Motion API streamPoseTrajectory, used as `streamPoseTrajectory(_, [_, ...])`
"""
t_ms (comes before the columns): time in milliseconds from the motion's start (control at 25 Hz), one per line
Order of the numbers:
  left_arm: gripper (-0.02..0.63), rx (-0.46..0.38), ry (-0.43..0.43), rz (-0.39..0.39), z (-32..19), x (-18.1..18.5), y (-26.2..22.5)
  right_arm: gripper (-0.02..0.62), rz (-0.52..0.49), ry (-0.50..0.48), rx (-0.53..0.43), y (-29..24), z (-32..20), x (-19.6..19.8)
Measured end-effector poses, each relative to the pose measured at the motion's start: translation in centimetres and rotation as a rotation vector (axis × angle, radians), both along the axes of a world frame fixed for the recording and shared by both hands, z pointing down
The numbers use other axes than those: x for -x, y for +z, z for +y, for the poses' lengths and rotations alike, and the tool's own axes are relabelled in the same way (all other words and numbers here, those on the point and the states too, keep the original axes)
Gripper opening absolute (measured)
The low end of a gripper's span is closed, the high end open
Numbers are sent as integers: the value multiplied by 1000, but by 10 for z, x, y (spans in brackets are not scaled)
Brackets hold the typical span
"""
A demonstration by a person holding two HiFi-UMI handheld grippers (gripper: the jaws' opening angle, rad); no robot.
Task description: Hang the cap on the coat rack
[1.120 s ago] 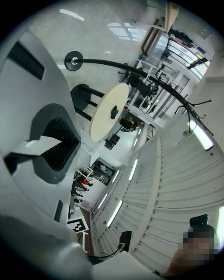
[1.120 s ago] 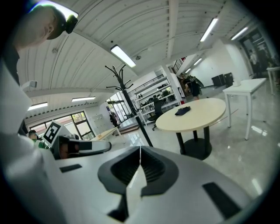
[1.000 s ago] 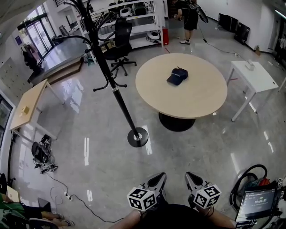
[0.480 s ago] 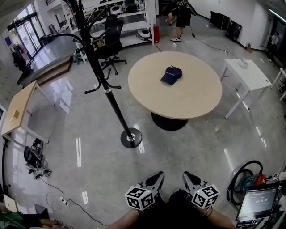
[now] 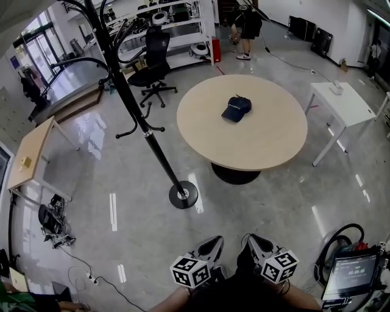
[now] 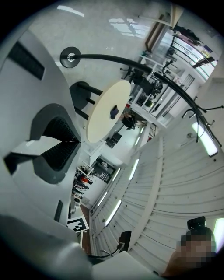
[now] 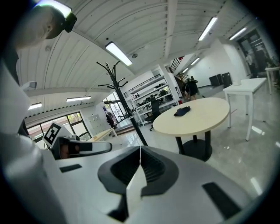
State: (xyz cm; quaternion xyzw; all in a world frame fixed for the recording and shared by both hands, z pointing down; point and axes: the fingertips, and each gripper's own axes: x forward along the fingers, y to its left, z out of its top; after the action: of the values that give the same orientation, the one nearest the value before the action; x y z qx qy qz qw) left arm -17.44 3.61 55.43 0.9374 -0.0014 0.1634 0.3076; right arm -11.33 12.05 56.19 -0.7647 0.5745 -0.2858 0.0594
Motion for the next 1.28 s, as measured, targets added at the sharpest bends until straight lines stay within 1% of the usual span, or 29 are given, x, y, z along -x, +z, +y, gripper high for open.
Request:
streamPoseTrajectory(80, [5,-4,-2,2,-3,-14,0,5,-5,-7,-3,2,-4,-13])
streamPoseTrajectory(200, [5,-2,4,-6,-4,-41,7,5,-19,11,-3,8,-4,-44])
streamPoseTrajectory(560, [5,1,14,-17,-7,-142,5,5,-30,17,3,7,-9,-142])
streamPoseTrajectory(680, [5,-3,8,-26,-6,-170,4,5,-42,16,-5,7,-9,-172])
streamPoseTrajectory(1000, [5,-39,-42,-26,-23,-229,-13,5,-42,-6,-46,-4,-23,-240])
streamPoseTrajectory(1120, [5,-53,-54,-22,-23,-246,-15,5,-39,-9,-61,-5,-22,-261])
streamPoseTrajectory(1280, [5,-52,-76,-26,-20,-262,-17,5,-45,-20,-64,-4,-20,-281])
